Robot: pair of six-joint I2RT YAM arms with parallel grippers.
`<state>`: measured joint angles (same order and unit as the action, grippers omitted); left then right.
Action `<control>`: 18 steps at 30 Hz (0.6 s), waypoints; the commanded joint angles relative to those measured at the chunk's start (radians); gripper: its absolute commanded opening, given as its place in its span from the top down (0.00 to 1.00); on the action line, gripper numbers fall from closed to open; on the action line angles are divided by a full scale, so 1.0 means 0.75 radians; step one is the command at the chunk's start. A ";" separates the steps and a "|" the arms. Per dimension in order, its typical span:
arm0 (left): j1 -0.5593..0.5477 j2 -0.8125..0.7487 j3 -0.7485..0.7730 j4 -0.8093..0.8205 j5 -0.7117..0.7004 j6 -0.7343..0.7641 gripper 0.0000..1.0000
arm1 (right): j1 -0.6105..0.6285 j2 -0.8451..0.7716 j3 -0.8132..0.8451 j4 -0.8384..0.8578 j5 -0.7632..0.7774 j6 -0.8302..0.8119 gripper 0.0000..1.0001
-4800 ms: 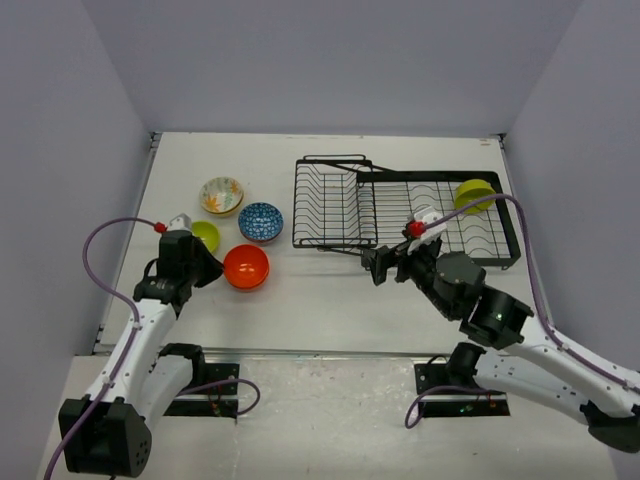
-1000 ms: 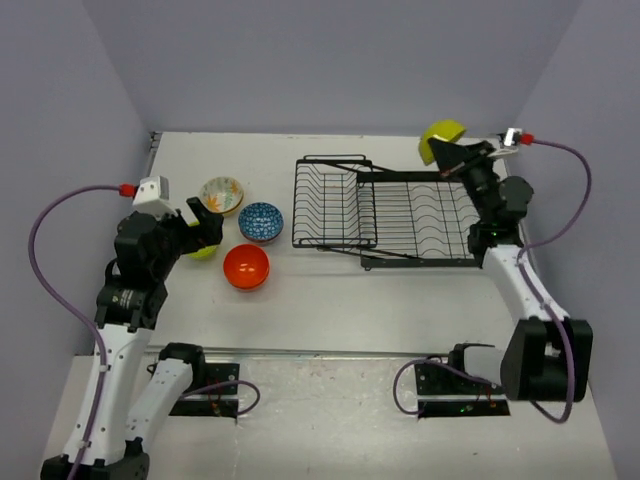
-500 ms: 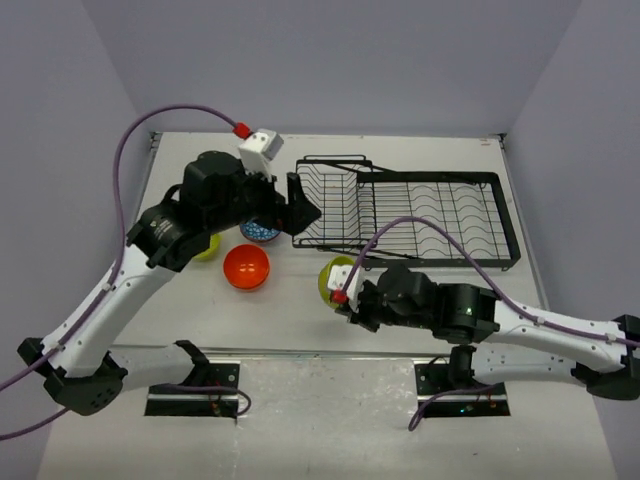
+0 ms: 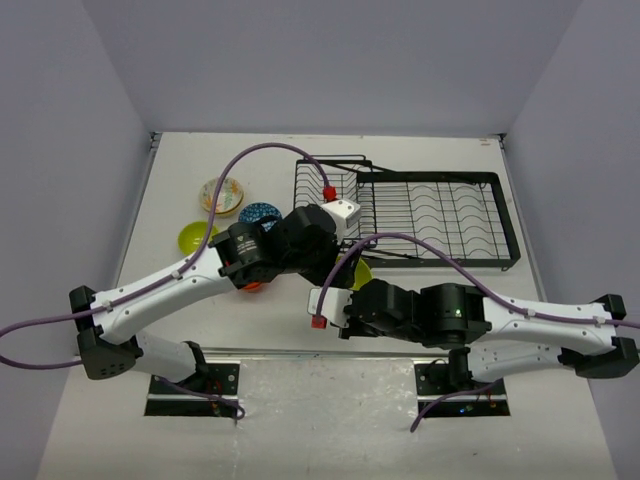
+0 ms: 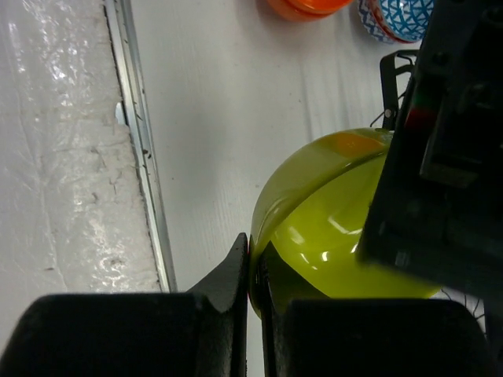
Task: Unload the bowls from the dish rack
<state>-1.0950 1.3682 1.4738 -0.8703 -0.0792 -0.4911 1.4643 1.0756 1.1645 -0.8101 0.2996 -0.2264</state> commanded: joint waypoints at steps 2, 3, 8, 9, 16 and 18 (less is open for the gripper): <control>-0.006 -0.022 0.009 -0.083 -0.217 -0.065 0.39 | 0.007 -0.008 0.067 -0.057 0.132 -0.025 1.00; -0.006 -0.026 0.011 -0.079 -0.222 -0.067 0.48 | 0.009 -0.011 0.063 -0.053 0.132 -0.023 1.00; -0.006 -0.014 0.023 -0.081 -0.236 -0.073 0.97 | 0.021 0.030 0.073 -0.039 0.159 -0.027 1.00; -0.006 -0.008 0.025 -0.079 -0.232 -0.071 1.00 | 0.023 0.036 0.075 -0.033 0.159 -0.031 1.00; -0.006 0.023 0.019 -0.081 -0.352 -0.108 1.00 | 0.023 0.059 0.057 0.120 0.230 -0.062 1.00; 0.002 -0.006 0.031 -0.116 -0.497 -0.147 1.00 | 0.023 0.041 0.012 0.172 0.336 -0.046 0.49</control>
<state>-1.1061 1.3884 1.4742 -0.9218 -0.2913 -0.5426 1.4811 1.1259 1.1809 -0.7818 0.4061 -0.2554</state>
